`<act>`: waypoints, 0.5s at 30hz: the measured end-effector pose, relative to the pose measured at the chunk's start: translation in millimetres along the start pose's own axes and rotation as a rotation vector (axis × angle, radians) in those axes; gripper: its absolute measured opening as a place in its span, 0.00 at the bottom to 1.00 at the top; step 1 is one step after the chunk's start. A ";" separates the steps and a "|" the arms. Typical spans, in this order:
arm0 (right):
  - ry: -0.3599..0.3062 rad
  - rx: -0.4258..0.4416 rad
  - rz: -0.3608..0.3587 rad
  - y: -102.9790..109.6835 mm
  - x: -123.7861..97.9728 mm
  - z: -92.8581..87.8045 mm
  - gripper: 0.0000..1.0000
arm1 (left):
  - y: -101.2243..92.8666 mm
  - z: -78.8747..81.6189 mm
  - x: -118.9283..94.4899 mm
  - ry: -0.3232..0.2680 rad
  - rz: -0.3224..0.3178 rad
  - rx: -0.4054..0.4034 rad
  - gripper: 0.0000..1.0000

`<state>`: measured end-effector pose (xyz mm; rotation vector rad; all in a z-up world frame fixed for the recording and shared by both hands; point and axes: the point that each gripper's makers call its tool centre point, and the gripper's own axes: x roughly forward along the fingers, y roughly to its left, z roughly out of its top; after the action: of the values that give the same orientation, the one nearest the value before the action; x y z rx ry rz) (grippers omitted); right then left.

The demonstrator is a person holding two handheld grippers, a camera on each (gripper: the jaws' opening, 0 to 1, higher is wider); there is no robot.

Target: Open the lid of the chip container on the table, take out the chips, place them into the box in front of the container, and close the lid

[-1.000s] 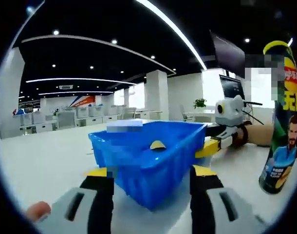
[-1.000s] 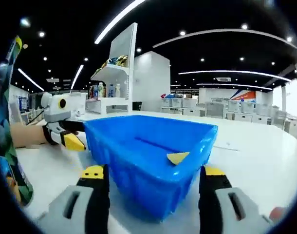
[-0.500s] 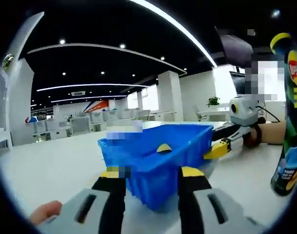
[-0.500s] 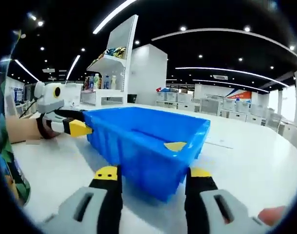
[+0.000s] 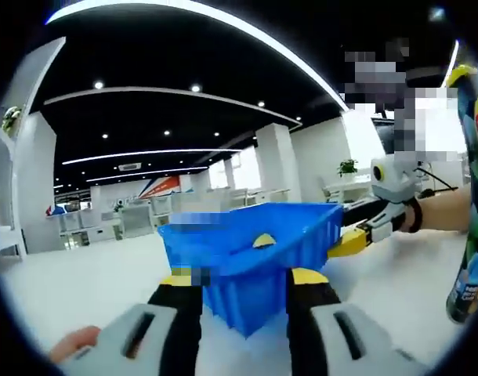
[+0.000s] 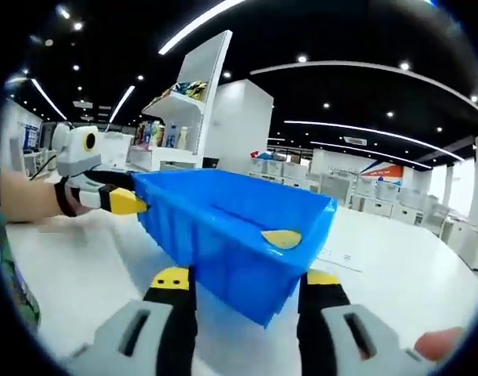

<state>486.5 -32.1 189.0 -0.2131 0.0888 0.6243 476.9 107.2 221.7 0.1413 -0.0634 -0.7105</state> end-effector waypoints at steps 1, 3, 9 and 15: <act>0.004 -0.002 0.000 -2.6 4.3 -0.1 0.46 | 2.4 0.2 2.9 0.003 0.002 0.002 0.42; 0.018 0.004 0.006 -7.8 14.1 -2.8 0.46 | 9.7 -1.6 5.2 0.015 0.013 0.002 0.42; 0.050 0.018 0.002 -14.7 29.6 -19.2 0.46 | 25.7 -23.5 30.0 0.063 -0.006 -0.023 0.42; 0.073 -0.015 -0.007 -15.9 32.1 -29.4 0.46 | 25.5 -45.8 32.3 0.090 -0.020 -0.044 0.42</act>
<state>521.3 -32.9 158.4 -0.2506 0.1541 0.6104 522.7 110.1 180.6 0.1318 0.0399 -0.7243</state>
